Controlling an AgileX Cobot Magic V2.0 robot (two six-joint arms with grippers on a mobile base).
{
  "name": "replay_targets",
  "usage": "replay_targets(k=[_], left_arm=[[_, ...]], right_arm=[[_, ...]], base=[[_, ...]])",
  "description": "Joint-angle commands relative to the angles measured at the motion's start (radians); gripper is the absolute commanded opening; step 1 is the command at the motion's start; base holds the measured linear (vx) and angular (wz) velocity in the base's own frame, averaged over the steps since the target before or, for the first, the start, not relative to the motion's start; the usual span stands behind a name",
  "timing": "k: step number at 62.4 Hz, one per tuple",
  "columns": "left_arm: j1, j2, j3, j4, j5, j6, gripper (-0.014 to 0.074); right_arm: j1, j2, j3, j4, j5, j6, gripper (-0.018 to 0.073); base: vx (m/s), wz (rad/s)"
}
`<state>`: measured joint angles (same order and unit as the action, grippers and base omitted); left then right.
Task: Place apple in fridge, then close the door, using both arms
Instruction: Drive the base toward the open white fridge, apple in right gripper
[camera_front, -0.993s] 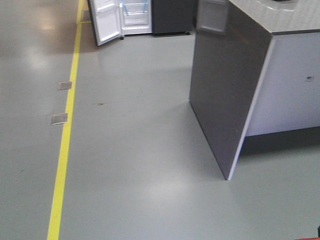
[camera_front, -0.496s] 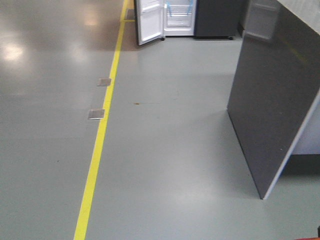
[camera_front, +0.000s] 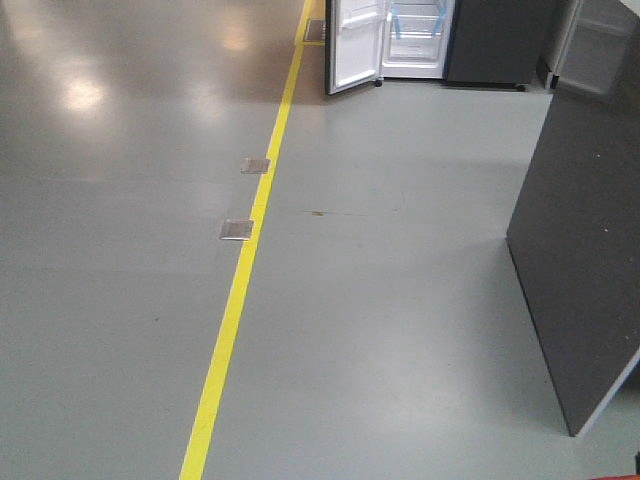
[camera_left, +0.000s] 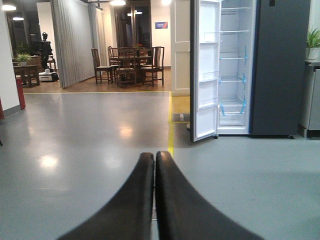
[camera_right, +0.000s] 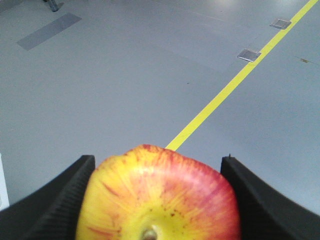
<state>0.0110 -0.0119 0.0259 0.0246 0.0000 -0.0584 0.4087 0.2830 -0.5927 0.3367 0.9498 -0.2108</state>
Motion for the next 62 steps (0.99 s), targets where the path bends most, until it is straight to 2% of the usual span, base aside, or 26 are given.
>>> replay_targets(k=[1, 30, 62], left_arm=[[0.000, -0.015, 0.022, -0.010, -0.077, -0.010, -0.0006], [0.000, -0.015, 0.022, -0.010, -0.077, -0.010, -0.0006], [0.000, -0.015, 0.022, -0.010, -0.077, -0.010, -0.0006]], right_arm=[[0.002, 0.011, -0.026, 0.019, -0.076, -0.005, 0.0393], [0.002, 0.011, -0.026, 0.019, -0.076, -0.005, 0.0393], [0.002, 0.011, -0.026, 0.019, -0.076, -0.005, 0.0393]], base=[[0.10, 0.13], [0.13, 0.07], [0.20, -0.11]])
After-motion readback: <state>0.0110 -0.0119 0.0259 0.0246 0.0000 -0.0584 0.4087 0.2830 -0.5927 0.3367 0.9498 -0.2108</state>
